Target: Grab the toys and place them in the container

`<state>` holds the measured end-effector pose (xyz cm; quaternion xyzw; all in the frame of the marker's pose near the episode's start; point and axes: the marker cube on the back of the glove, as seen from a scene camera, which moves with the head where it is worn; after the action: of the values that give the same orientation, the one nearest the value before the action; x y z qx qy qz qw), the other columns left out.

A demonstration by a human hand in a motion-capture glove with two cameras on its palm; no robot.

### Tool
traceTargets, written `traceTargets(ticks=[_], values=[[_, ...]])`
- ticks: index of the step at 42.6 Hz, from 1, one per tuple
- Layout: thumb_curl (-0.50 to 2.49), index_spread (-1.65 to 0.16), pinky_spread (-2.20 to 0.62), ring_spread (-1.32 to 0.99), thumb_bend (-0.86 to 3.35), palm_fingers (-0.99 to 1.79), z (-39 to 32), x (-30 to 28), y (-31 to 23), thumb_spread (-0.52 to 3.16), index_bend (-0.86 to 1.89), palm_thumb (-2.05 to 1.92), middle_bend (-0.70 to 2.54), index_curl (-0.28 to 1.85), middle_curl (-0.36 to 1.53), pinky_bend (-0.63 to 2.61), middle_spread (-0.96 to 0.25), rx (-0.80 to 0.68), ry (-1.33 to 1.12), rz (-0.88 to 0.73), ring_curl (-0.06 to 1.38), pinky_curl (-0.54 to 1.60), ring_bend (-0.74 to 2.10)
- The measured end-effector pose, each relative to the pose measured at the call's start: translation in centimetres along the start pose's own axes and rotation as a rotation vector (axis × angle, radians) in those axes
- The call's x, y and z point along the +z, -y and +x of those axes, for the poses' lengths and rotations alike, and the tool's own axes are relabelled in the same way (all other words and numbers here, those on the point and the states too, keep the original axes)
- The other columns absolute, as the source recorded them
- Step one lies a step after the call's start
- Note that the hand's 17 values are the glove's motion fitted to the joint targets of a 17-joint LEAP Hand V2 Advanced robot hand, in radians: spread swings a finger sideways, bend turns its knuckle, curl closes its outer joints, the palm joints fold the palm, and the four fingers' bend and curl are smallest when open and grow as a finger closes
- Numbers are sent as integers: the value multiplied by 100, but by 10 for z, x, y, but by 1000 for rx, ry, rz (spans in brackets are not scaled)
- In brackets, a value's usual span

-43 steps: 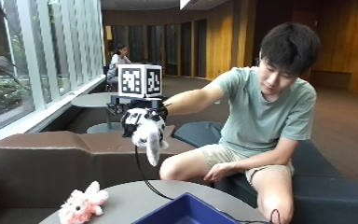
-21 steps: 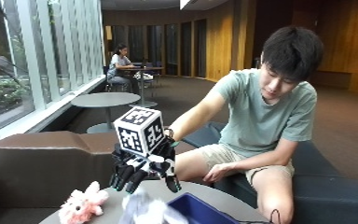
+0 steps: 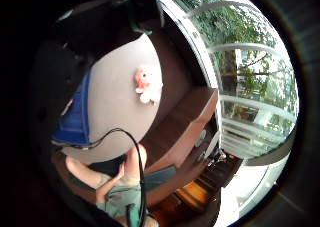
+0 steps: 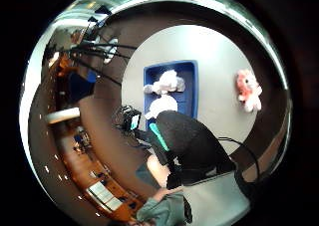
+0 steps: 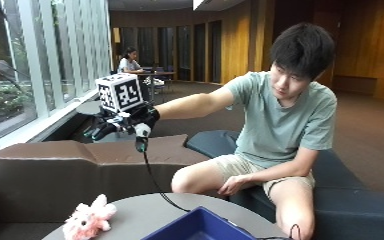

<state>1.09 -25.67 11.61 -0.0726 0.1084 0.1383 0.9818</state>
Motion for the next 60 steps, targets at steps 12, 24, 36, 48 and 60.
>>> traceTargets(ticks=[12, 24, 36, 48, 60], values=[[35, -21, 5, 2, -2, -15, 96, -26, -1, 122, 11, -2, 18, 35, 30, 98, 2, 184, 100, 107, 30, 40, 45], [32, -15, 6, 5, -3, -24, 145, 20, 32, 124, 7, -2, 13, 28, 28, 100, 6, 335, 210, 102, 30, 39, 41], [32, -14, 7, 7, -1, -29, 187, 117, 64, 127, 4, 0, 11, 21, 25, 104, 9, 453, 187, 12, 31, 38, 41], [32, -13, 8, 7, -1, -29, 203, 245, 87, 127, 3, 0, 12, 16, 23, 106, 11, 492, 139, -147, 32, 38, 42], [32, -16, 8, 9, 0, -22, 194, 329, 106, 125, 4, 3, 10, 13, 21, 112, 12, 480, 215, -105, 35, 39, 50]])
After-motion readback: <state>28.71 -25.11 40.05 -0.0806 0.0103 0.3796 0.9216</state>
